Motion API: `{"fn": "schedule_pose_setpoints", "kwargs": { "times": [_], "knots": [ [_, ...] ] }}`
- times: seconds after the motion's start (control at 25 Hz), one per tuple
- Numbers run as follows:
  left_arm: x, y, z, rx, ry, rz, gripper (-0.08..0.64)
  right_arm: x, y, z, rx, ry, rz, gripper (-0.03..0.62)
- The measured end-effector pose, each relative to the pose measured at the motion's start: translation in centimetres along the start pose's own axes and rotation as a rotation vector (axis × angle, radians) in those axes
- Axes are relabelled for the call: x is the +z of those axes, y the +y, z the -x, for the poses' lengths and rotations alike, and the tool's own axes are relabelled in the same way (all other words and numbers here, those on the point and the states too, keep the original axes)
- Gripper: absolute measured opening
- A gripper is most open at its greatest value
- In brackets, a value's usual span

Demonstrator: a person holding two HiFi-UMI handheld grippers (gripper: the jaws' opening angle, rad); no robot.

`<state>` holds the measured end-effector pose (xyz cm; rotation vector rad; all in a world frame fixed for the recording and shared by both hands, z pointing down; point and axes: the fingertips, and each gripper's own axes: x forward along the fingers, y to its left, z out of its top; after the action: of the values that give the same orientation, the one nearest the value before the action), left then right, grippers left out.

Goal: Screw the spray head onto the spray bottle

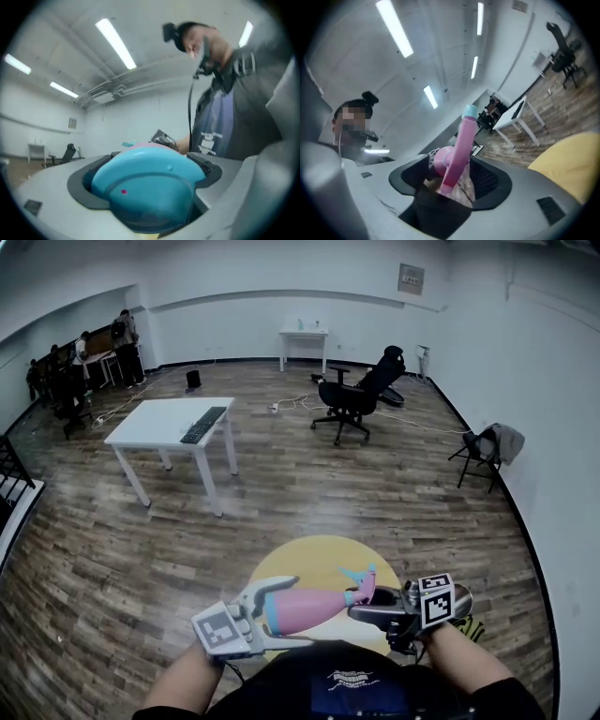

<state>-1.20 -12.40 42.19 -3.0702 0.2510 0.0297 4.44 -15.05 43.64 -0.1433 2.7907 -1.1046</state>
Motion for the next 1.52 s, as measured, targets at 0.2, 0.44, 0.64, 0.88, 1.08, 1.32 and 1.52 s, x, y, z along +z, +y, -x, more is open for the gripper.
{"fn": "schedule_pose_setpoints", "kwargs": {
  "times": [0.2,0.44,0.64,0.88,1.08,1.32,1.52],
  "knots": [
    [0.1,1.2,1.4,-0.026,-0.084,0.214,0.526,2.2,0.0,2.3,-0.05,-0.021,0.17,0.35],
    [1.3,1.3,0.9,-0.044,-0.088,0.165,0.526,2.8,0.3,-0.1,-0.008,-0.008,0.1,0.213],
    [1.4,0.8,0.0,-0.024,0.033,-0.113,0.526,3.5,0.3,0.1,0.076,-0.05,-0.042,0.137],
    [-1.3,1.6,0.4,0.108,0.373,-0.614,0.531,3.1,0.4,-0.3,0.14,-0.071,-0.155,0.138],
    [0.8,2.8,1.3,-0.025,-0.022,0.075,0.527,2.9,0.4,-0.3,-0.022,-0.009,0.204,0.29],
    [-0.1,1.5,0.9,-0.084,-0.047,0.157,0.526,1.8,-0.2,-0.4,-0.036,0.052,0.151,0.334],
    [-0.3,0.3,-0.3,-0.073,0.082,-0.11,0.526,1.7,-0.3,-0.3,0.021,0.036,0.032,0.149]
  ]
}}
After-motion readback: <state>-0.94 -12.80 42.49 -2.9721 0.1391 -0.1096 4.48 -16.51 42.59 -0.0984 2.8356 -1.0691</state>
